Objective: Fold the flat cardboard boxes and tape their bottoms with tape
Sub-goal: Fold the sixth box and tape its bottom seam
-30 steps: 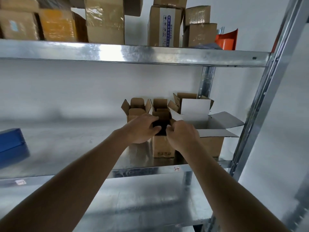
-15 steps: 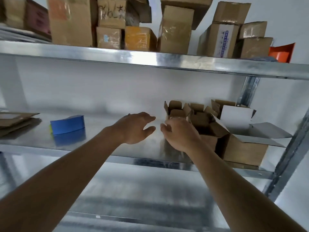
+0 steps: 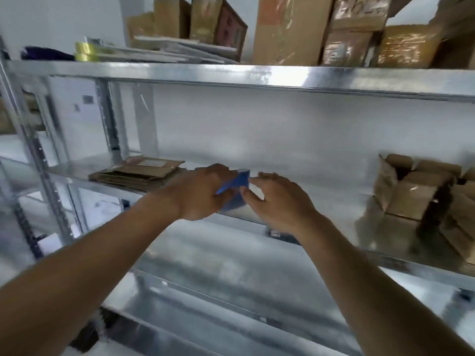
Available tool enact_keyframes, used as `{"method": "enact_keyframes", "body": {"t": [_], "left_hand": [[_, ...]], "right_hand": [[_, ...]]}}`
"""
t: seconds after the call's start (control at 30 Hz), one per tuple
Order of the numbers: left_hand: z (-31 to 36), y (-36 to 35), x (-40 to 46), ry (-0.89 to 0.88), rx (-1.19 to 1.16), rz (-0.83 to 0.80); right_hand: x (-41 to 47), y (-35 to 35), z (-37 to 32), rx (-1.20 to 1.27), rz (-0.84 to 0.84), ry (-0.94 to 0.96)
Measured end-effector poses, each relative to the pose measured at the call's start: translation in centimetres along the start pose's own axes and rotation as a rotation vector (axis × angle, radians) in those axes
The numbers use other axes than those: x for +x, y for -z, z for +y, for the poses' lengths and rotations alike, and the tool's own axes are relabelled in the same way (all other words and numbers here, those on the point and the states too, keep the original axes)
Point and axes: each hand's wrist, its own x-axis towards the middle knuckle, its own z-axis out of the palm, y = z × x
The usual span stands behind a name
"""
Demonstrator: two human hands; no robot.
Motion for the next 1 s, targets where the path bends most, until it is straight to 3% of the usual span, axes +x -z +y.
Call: {"method": "enact_keyframes", "body": {"t": [0.4,0.77,1.0], "left_hand": [[-21.7,1.7,-4.0,0.152,0.028,0.038],[-40.5,-2.1,3.2,0.301,-0.024,-0.037],[-48.8,-4.0,8.6,0.286,-0.089,-0.097]], "right_hand": [[14.7,-9.8,-15.0,0.123,-0.063,0.182],[31.5,-20.5,-19.0,0.148,-0.114,0.133],[38.7,-26.0,-19.3,0.123,-0.112,-0.07]]}}
